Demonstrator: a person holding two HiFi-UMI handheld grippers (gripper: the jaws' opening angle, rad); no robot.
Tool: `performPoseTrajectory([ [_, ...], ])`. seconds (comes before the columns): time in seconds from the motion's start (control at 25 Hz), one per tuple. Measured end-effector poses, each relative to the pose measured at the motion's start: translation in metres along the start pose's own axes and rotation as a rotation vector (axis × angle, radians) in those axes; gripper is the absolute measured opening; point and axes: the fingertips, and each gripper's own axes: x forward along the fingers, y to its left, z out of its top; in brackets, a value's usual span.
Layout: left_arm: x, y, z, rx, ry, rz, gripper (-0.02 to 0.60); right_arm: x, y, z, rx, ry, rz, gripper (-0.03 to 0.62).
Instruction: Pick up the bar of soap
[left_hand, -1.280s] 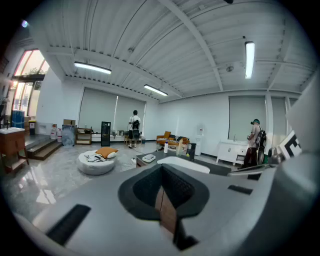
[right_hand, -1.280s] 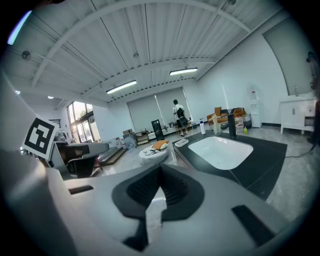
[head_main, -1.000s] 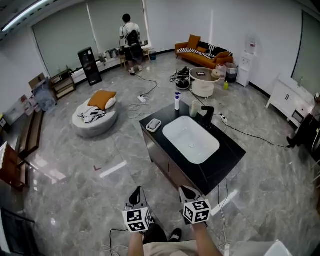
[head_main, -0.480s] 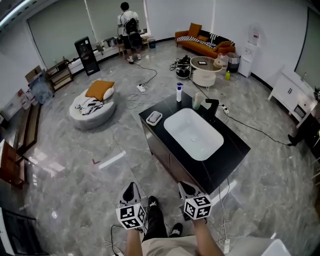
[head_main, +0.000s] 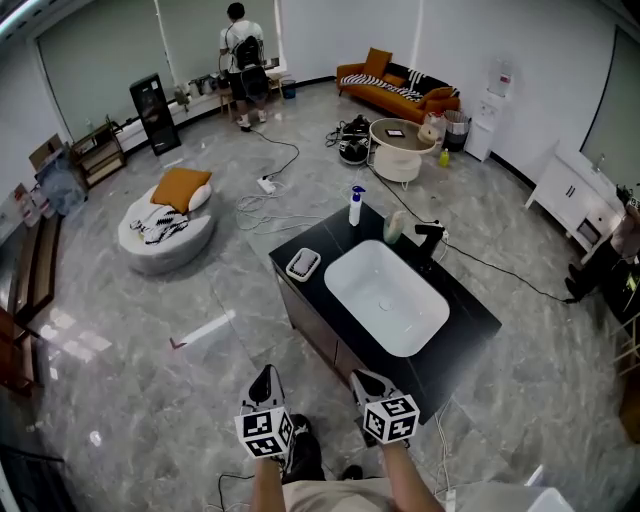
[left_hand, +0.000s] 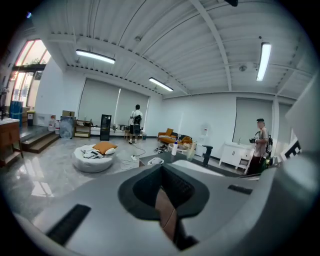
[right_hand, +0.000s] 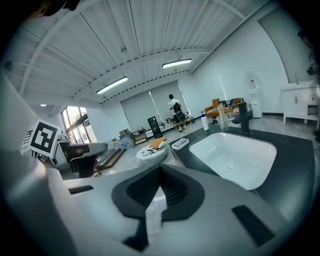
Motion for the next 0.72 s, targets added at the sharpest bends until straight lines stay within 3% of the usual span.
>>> performPoseTrajectory([
  [0.32,0.074,0.033,0.027,0.046,0.042,-0.075,0.006,0.066,-0.014,0.037,0.001,0.007,-0.054,0.003],
  [0.72,0.144,0.075,0.054,0.039,0.045,-0.146,0.006,0.124,-0.030,0.062,0.041,-0.019,-0.159,0.003],
])
